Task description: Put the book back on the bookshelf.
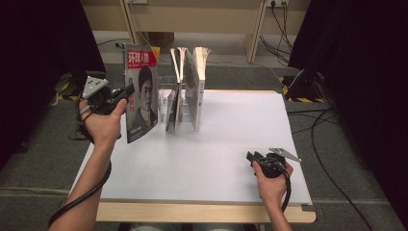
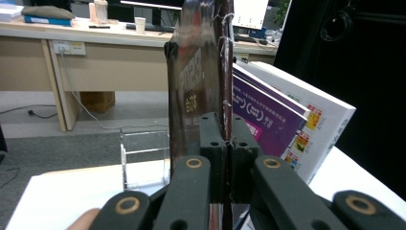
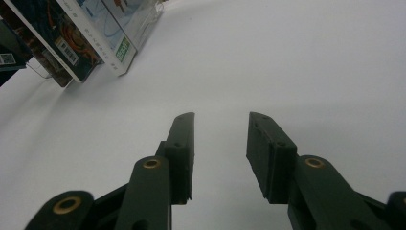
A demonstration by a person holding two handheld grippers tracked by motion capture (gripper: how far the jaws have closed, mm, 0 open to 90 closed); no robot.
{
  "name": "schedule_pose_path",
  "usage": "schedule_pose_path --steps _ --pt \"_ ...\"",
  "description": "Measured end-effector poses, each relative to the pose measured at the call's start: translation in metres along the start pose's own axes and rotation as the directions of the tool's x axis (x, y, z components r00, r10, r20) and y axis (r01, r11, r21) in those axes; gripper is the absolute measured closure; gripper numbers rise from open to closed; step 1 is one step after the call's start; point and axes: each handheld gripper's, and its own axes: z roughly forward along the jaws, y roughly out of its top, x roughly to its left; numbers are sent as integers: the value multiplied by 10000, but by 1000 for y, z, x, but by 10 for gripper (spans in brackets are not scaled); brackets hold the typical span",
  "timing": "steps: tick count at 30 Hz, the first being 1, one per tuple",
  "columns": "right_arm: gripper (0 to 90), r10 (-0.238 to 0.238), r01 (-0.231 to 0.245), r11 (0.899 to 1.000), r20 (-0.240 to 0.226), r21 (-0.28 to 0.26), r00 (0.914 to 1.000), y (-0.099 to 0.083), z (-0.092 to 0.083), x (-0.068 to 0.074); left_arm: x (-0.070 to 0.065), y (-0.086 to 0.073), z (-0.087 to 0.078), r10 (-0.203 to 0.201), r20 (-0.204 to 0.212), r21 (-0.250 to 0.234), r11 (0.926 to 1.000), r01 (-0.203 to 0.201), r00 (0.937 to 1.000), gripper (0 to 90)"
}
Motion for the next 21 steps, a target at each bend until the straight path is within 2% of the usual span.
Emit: schedule_pose_path --steps 9,21 --pt "635 -42 42 10000 -26 0 10000 0 0 1 5 3 0 19 -148 -65 10000 -20 9999 871" --pt "634 2 -2 10000 0 17 10000 0 0 -1 16 1 23 -108 -480 79 9999 112 9988 871"
